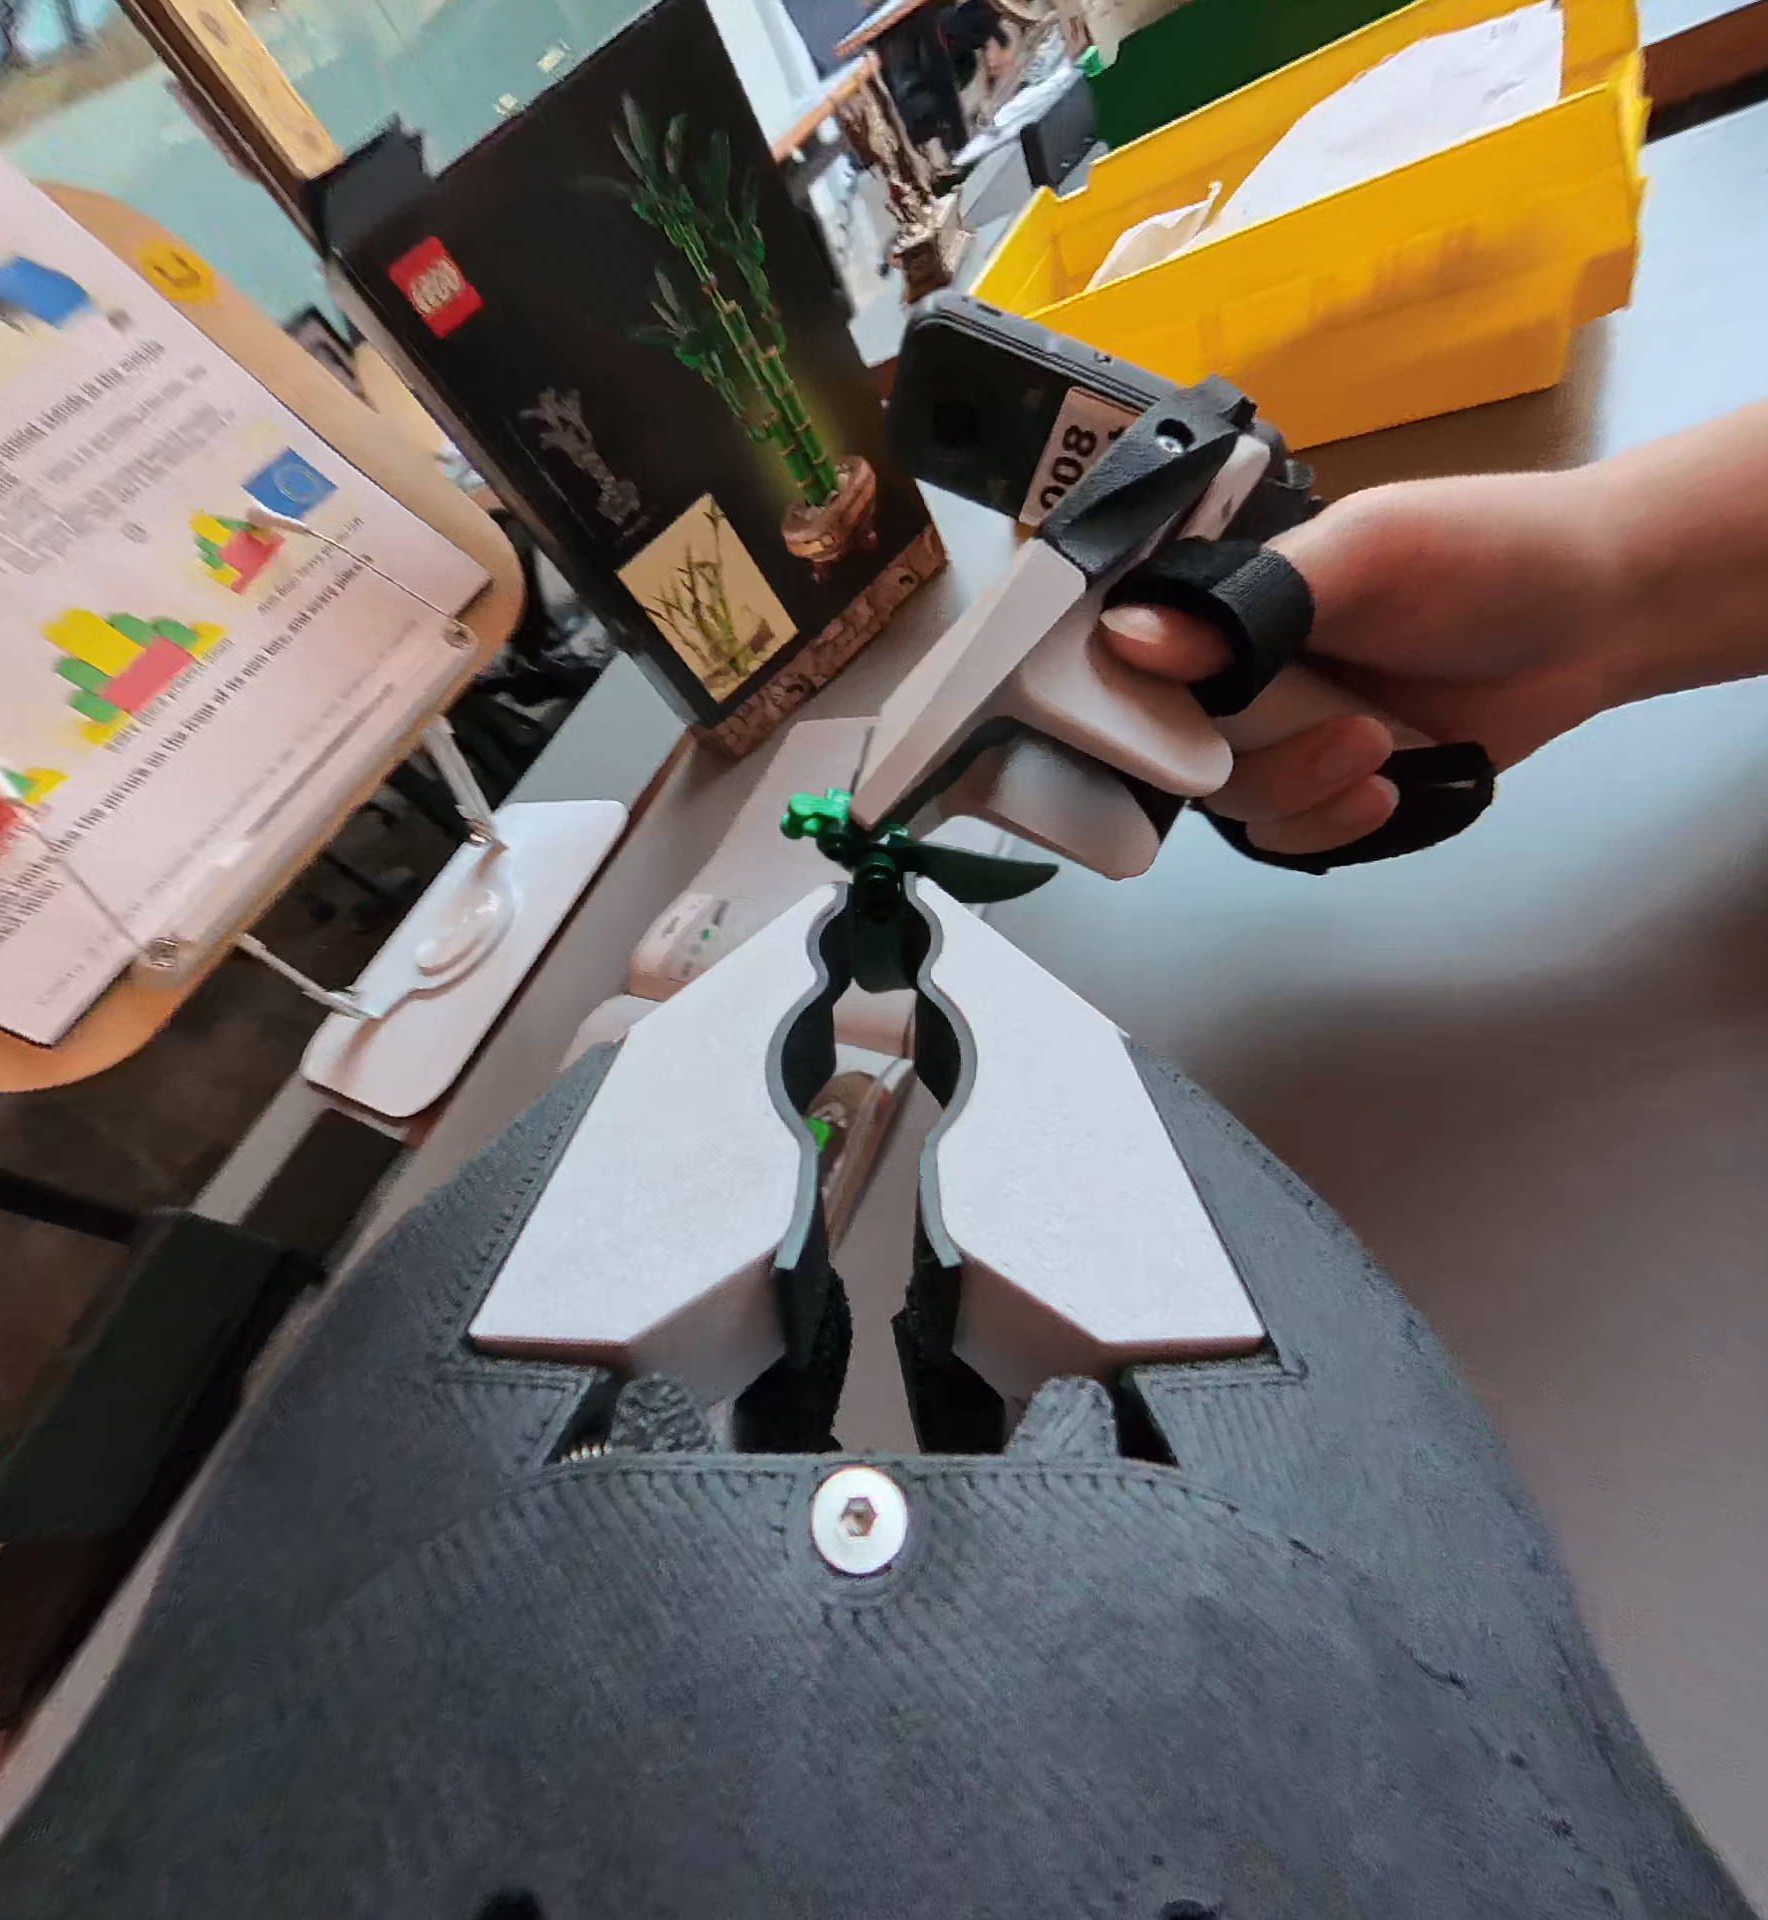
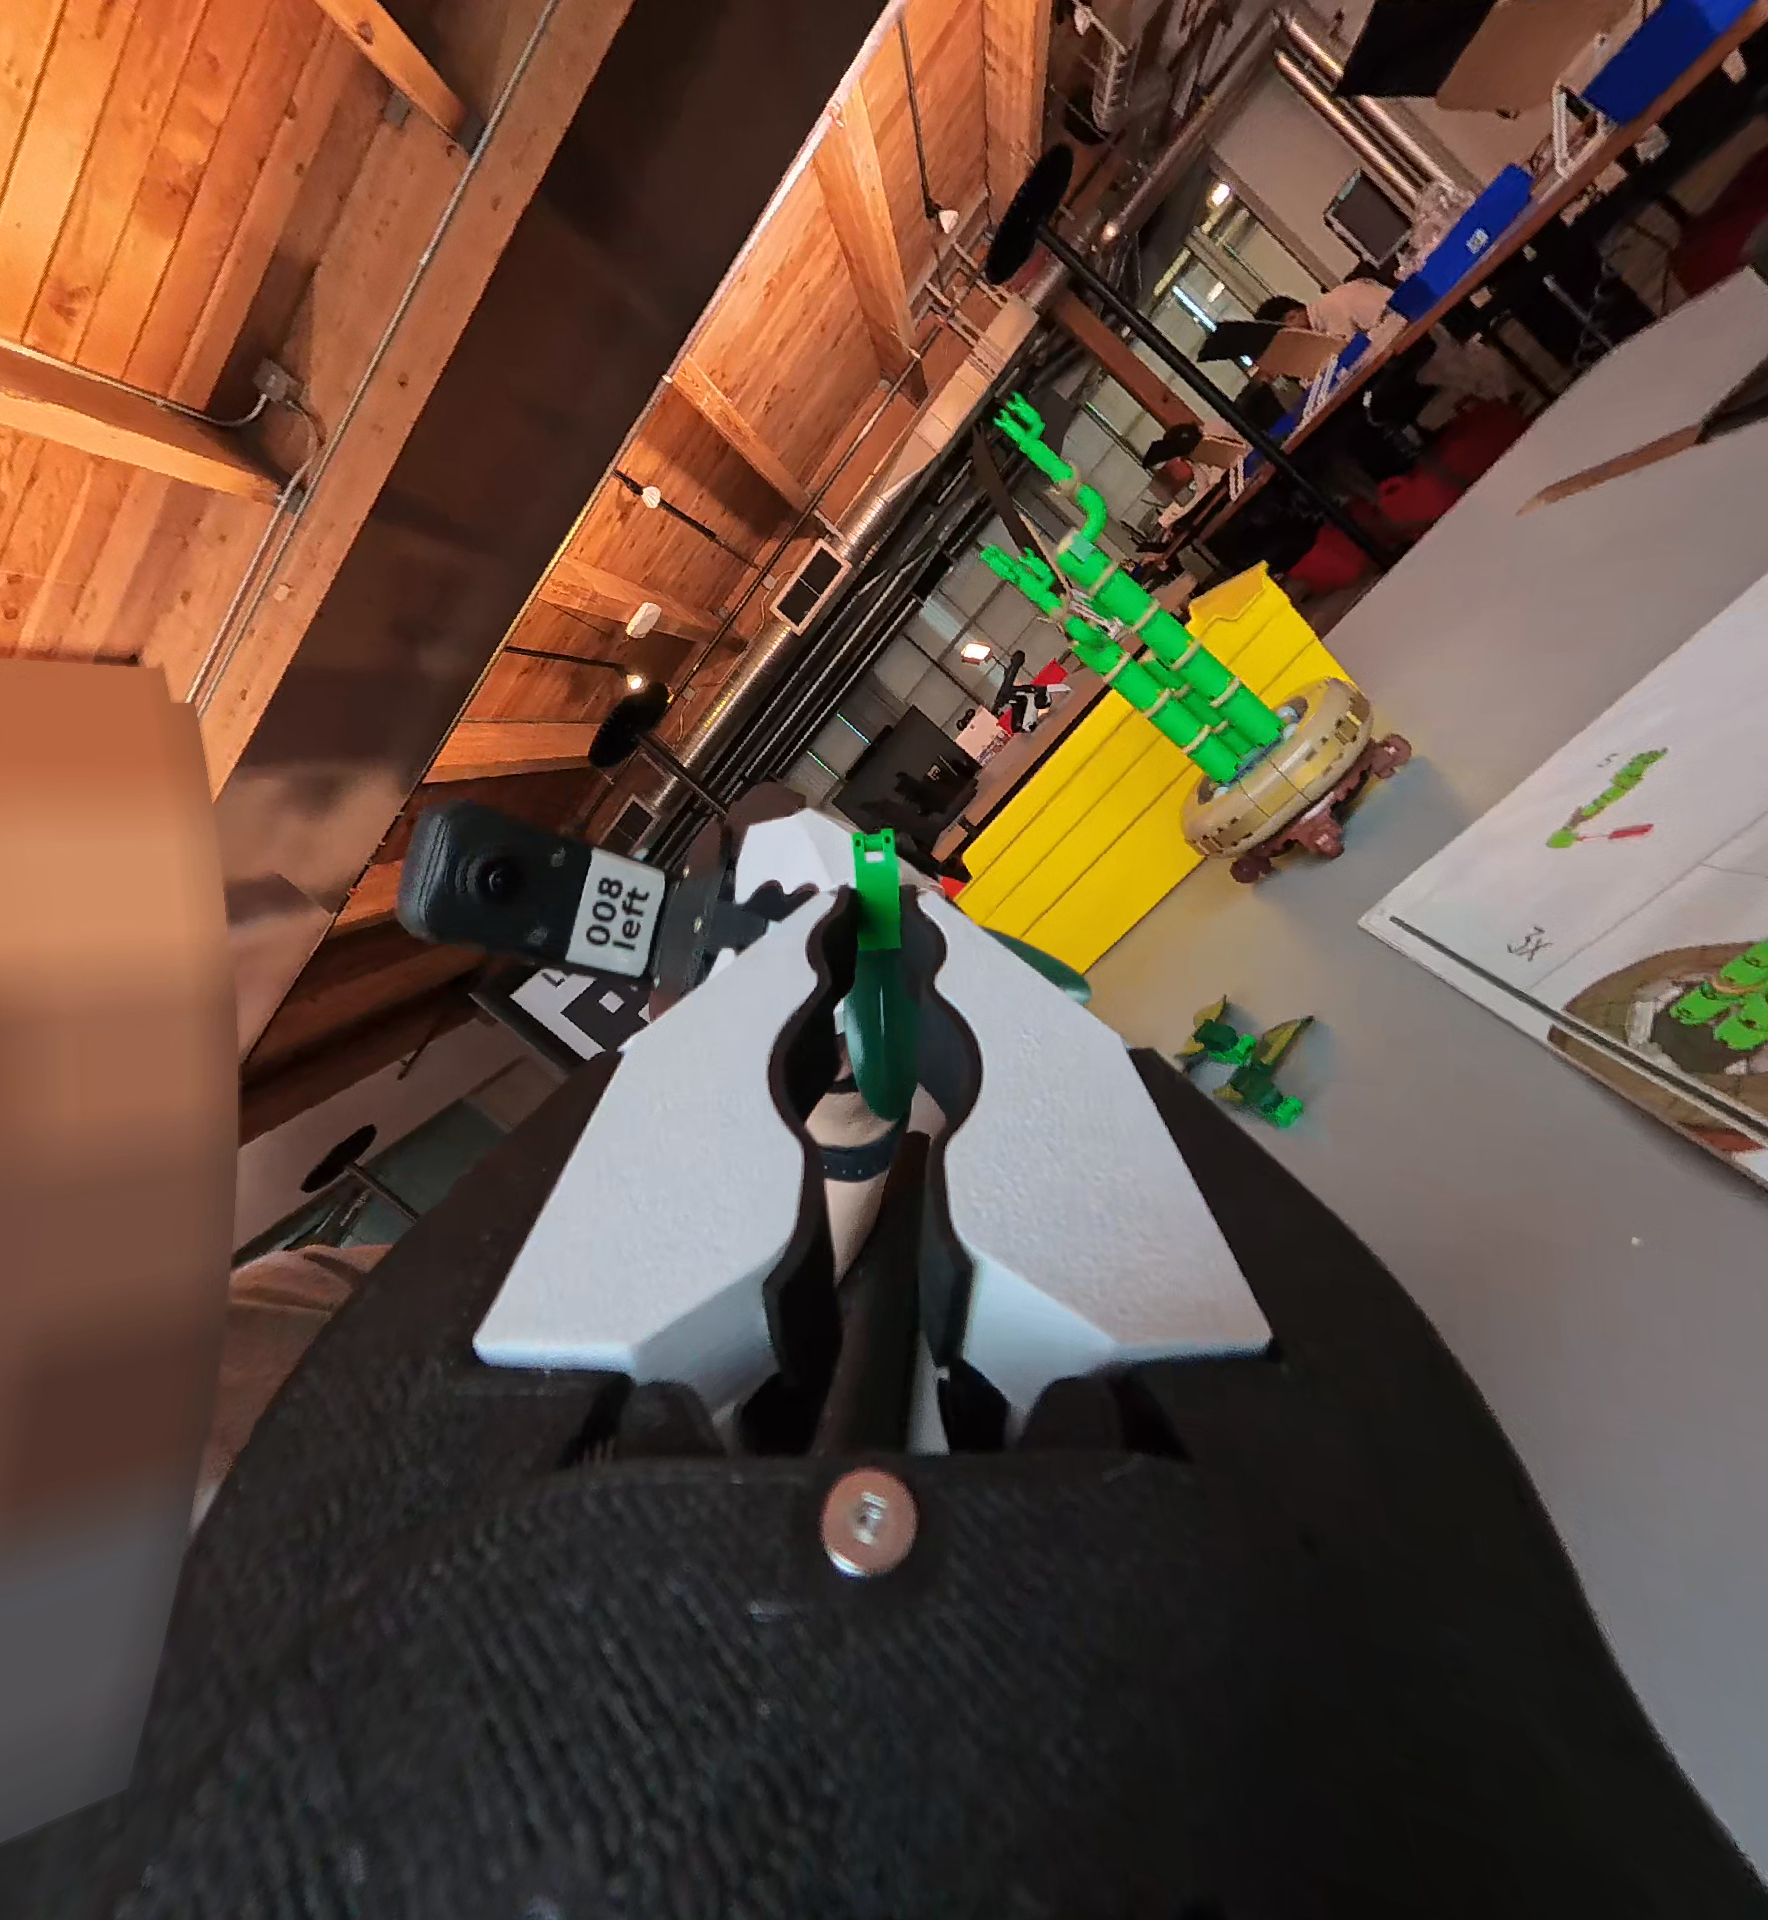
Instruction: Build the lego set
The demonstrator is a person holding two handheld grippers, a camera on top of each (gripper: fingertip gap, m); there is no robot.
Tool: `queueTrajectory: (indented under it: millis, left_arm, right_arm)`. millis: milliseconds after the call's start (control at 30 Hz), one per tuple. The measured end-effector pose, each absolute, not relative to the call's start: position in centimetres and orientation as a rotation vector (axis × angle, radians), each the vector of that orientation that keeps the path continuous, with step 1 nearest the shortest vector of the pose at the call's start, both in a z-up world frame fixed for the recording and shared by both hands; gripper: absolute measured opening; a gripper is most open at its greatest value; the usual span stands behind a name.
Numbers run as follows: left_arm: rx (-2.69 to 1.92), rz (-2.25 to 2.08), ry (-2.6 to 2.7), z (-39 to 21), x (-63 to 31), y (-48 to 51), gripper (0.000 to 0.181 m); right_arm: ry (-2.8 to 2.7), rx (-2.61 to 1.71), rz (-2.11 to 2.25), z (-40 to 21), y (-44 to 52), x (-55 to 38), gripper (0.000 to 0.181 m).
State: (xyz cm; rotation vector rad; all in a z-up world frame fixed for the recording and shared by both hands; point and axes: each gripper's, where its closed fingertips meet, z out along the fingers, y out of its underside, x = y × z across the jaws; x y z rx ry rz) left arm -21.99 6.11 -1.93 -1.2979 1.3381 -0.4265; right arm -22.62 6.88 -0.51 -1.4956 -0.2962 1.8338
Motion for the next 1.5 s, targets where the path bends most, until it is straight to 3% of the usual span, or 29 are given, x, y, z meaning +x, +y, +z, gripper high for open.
queueTrajectory:
  millis: [33, 367, 1500]
  left_arm:
    - [-1.269, -0.390, 1.332, -1.6, -22.0, 6.1, 0.006]
    - [-1.147, -0.340, 1.287, 0.3, -21.8, 5.2, 0.006]
    - [-1.092, -0.136, 1.295, 0.0, -21.9, 5.7, 0.006]
  right_arm:
    - [-0.316, -1.472, 1.818, -0.2, 6.8, -22.6, 0.005]
    - [-0.470, -1.417, 1.605, 1.8, 5.8, -22.8, 0.005]
    - [-0.288, -1.509, 1.766, 1.2, 6.3, -22.6, 0.005]
